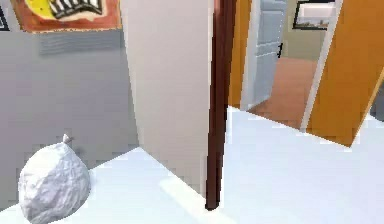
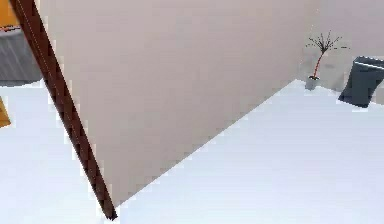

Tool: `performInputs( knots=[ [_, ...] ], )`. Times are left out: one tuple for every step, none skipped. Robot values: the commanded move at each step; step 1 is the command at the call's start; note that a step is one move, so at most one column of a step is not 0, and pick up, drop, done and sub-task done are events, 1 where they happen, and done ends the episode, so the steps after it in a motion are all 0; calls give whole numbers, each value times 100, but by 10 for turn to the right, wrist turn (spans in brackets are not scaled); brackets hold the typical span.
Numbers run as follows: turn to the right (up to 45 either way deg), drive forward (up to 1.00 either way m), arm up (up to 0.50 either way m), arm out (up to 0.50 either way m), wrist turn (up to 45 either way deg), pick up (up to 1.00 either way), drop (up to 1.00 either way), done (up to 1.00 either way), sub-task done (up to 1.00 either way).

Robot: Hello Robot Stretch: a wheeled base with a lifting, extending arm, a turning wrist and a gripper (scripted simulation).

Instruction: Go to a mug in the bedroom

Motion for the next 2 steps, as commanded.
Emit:
performInputs(
  knots=[
    [300, 0, 0, 0, 0, 0, 0, 0, 0],
    [0, 100, 0, 0, 0, 0, 0, 0, 0]
  ],
)
